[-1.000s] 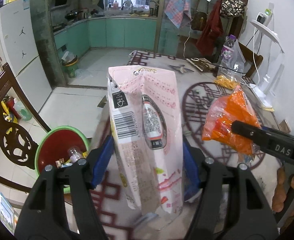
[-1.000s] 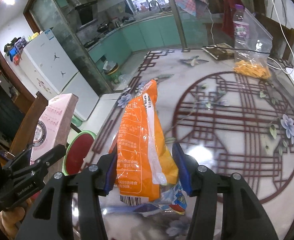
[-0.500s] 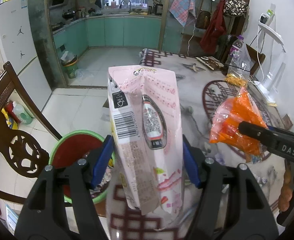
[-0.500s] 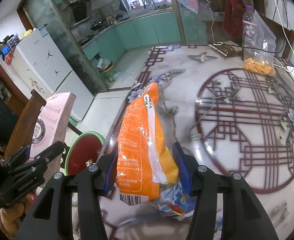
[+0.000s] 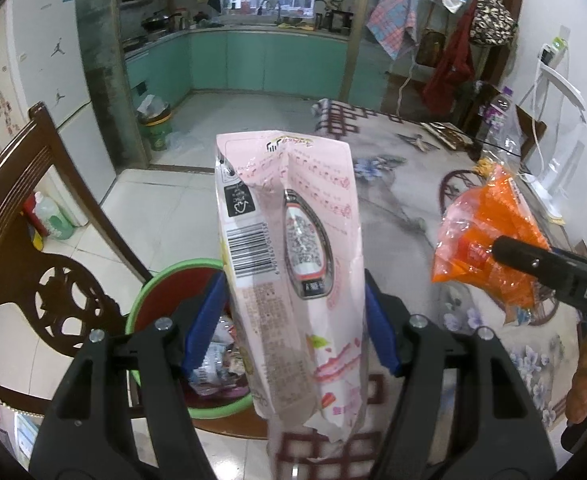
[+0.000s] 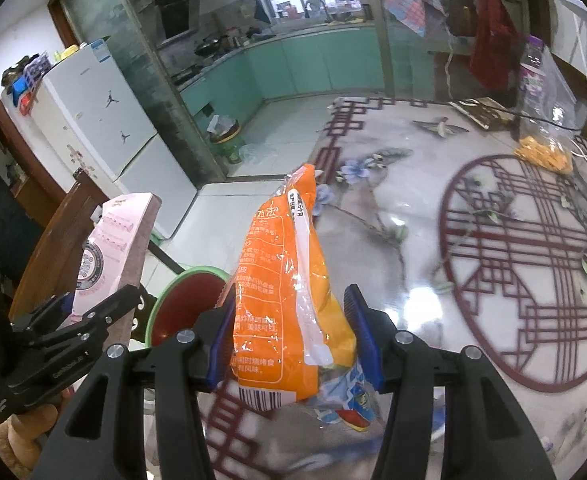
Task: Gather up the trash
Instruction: 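Carry the pink bag and orange bag toward the red bin, then open both tools over the red bin to drop both bags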
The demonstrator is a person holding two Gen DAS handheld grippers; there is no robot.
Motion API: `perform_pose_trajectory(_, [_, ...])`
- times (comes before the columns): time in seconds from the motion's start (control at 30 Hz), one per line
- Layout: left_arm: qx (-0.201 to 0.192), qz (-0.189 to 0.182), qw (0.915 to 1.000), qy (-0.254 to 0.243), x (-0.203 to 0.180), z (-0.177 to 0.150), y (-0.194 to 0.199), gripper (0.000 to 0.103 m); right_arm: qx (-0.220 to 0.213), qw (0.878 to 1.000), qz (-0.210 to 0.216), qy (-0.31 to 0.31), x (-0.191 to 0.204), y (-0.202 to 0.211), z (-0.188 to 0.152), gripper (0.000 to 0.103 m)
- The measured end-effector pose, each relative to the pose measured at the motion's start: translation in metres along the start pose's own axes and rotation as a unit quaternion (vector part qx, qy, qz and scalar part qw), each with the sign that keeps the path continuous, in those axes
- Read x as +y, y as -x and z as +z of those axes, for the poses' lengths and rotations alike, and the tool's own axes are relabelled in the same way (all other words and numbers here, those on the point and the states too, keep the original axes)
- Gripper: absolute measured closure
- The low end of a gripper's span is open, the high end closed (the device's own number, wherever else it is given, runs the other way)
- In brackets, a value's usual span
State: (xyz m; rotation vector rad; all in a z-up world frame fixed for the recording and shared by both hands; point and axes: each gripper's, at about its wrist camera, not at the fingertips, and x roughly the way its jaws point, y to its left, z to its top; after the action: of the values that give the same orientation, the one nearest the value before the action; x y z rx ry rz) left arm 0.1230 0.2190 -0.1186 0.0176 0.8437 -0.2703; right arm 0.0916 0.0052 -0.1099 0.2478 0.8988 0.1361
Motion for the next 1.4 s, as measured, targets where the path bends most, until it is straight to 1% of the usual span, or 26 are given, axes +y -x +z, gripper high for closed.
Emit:
perform_pose_trajectory(0.3, [0.014, 0.028, 0.9991, 0.028, 0.048, -0.003, -0.009, 0.039, 0.015, 0.999, 0.021, 0.033, 0.042, -0.025, 0.008, 0.053])
perform_pose_trajectory(0.63, [0.032, 0.047, 0.9973, 0.047, 0.081, -0.006, -0.023, 0.039, 0.042, 0.996, 0.040, 0.066, 0.078, -0.057, 0.013, 0.053])
perform_pose_trajectory(0.83, [0.042, 0.055, 0.9962, 0.053, 0.095, -0.007, -0.031, 0.039, 0.057, 0.993, 0.054, 0.084, 0.096, -0.078, 0.015, 0.053])
perform_pose_trajectory(1.1, [0.058, 0.063, 0.9945, 0.060, 0.107, -0.008, -0.045, 0.039, 0.089, 0.988, 0.061, 0.108, 0.116, -0.111, 0.011, 0.053])
perform_pose_trajectory(1.23, [0.066, 0.065, 0.9936, 0.064, 0.114, -0.008, -0.054, 0.039, 0.113, 0.984, 0.064, 0.123, 0.125, -0.128, 0.009, 0.053])
perform_pose_trajectory(1.4, [0.077, 0.071, 0.9919, 0.072, 0.124, -0.009, -0.064, 0.039, 0.130, 0.979, 0.069, 0.138, 0.134, -0.142, 0.007, 0.053])
